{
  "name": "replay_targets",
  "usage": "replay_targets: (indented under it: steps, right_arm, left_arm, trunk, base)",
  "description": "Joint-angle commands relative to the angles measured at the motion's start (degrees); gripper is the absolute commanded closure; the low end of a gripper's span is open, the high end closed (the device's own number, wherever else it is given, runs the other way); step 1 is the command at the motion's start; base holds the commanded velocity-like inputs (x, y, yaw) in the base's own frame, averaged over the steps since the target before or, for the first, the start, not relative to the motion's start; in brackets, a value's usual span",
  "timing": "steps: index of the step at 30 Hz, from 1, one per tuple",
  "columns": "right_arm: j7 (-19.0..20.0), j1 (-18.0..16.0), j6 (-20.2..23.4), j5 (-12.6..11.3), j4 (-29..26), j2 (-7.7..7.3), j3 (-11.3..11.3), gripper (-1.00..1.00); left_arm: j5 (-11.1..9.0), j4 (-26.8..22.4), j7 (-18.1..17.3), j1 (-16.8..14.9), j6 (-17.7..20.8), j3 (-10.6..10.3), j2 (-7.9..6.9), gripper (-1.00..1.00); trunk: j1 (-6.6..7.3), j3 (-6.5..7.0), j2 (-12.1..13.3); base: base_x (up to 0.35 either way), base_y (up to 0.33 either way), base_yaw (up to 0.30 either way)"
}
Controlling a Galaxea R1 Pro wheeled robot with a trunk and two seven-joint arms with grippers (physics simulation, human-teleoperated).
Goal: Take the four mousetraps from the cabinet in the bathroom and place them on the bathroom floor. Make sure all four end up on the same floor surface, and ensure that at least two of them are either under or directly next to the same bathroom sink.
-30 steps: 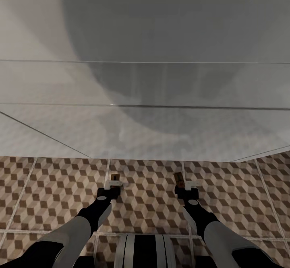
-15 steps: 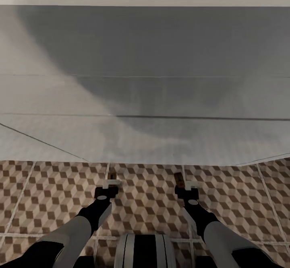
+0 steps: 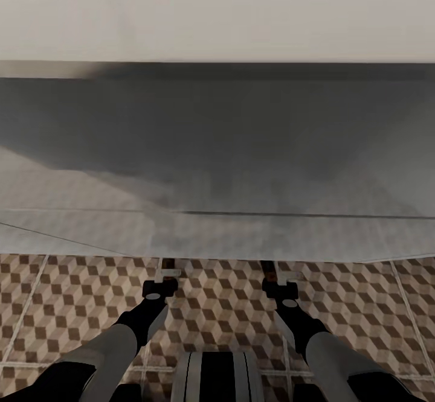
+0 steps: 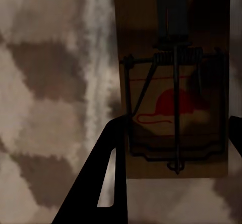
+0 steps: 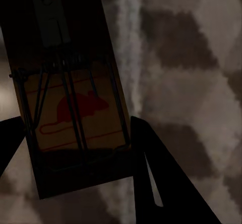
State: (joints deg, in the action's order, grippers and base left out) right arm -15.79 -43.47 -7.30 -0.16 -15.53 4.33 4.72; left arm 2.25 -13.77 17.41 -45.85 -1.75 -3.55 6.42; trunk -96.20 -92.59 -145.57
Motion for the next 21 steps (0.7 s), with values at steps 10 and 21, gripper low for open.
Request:
replay_targets:
  steps: [10,21]
  right_arm:
    - [-0.62,-0.03,-0.09,-0.19,0.06,-0.02,0.55,1.00]
    - [-0.64,-0.02,-0.70,-0.19,0.06,-0.02,0.55,1.00]
  left_arm:
    - [0.31,0.14,0.49,-0.03,-0.63,-0.40,0.00,1.00]
    - [0.36,0.15,0.46,-0.03,-0.64,-0.40,0.00,1.00]
  trunk:
    - [0.01,-0.03,-0.01]
    - [0.01,-0.03,-0.01]
  base:
    - [0.001,0.000,0.000]
    - [0.000,0.000,0.000]
